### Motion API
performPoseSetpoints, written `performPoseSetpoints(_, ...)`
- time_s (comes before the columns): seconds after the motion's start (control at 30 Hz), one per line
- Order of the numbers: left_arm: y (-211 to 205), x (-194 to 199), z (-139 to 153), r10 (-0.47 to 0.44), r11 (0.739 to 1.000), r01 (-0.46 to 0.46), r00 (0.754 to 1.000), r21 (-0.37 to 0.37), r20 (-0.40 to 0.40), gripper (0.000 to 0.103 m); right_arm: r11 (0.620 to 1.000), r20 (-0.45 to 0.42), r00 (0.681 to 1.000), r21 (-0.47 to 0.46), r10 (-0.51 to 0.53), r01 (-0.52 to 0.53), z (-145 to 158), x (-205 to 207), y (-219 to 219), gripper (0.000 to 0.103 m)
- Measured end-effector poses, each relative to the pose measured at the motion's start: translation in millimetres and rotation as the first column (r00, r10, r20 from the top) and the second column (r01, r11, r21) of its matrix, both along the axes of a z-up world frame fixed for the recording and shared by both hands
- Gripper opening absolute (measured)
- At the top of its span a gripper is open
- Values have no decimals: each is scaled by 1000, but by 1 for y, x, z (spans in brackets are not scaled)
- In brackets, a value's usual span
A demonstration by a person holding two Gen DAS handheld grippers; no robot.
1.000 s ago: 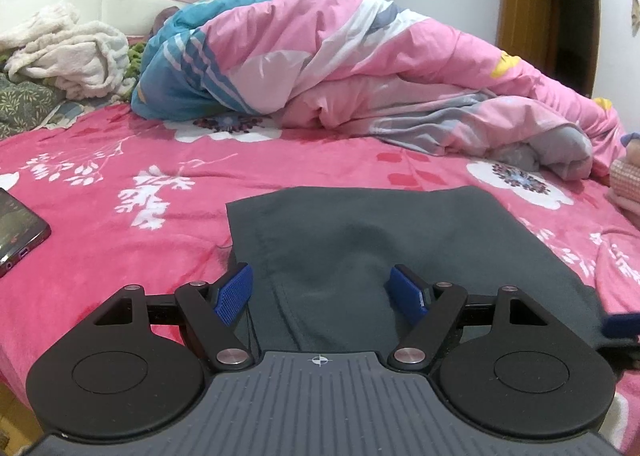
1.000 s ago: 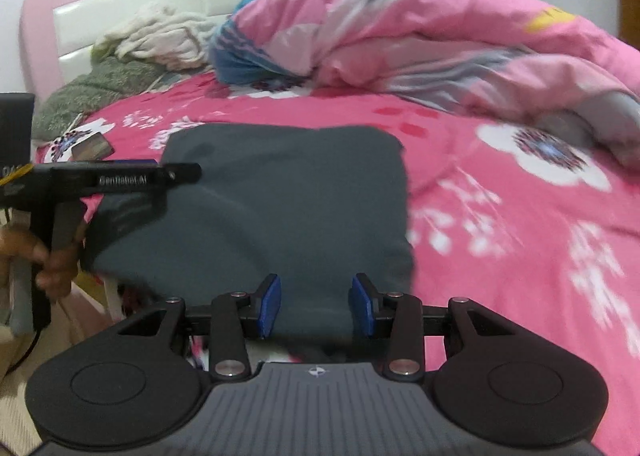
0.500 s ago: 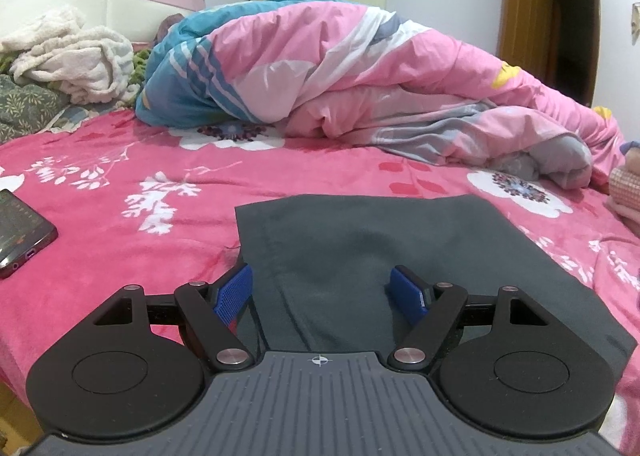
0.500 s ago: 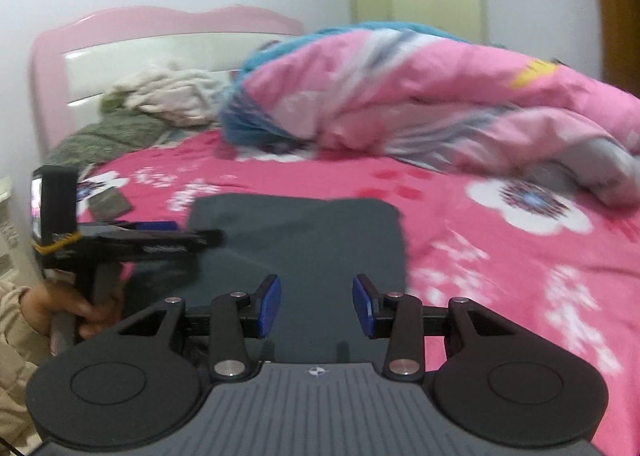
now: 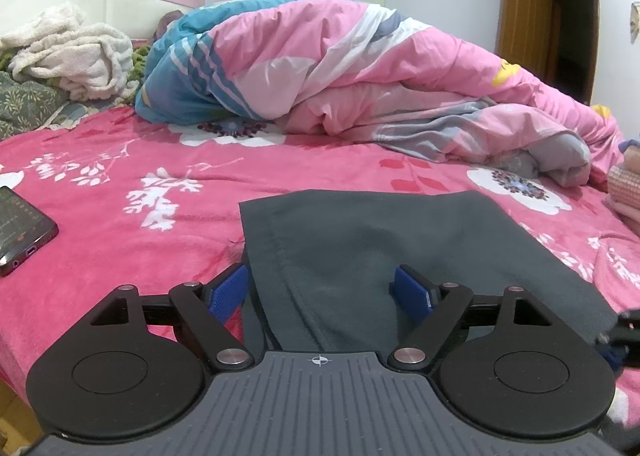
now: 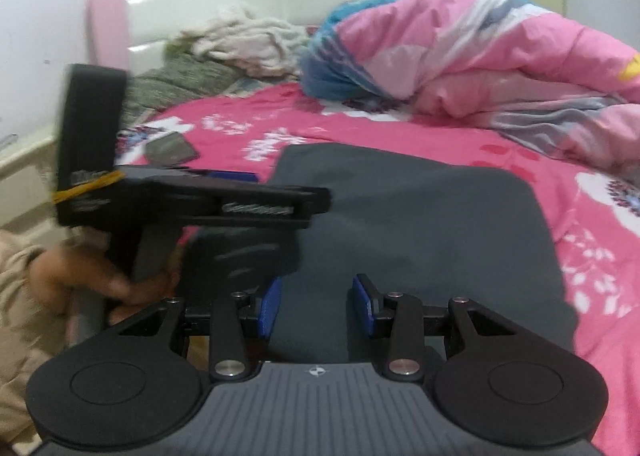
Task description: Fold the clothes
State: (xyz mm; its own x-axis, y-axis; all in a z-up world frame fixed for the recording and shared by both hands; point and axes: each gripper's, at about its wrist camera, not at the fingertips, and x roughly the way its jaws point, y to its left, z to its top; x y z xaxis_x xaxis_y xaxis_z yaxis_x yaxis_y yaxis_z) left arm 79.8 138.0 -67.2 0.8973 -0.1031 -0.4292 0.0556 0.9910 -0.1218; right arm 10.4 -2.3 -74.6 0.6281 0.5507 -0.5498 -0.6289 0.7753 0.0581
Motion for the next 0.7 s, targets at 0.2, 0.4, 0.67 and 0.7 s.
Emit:
performPoseSetpoints(0.2,-1,0,0,1,1000,-1,1000,2,-1,81,996,-55,995,47,81,-79,-1,-19,-9,42)
performPoseSetpoints(0.4,0,-1,1,12,1000,-12,1000,-3,7,81,993,-55,994,81,92,-88,11,-35,-22,42)
performPoseSetpoints(0.67,7,-7,6,69,997,-68,996,-28,60,82,980,-14,994,172,-104,105,33,-31,-60,43)
performPoseSetpoints(0.7,9,-8,7,81,996,-78,994,-39,72,82,973,-9,989,178,-145,144,35,-29,-66,43)
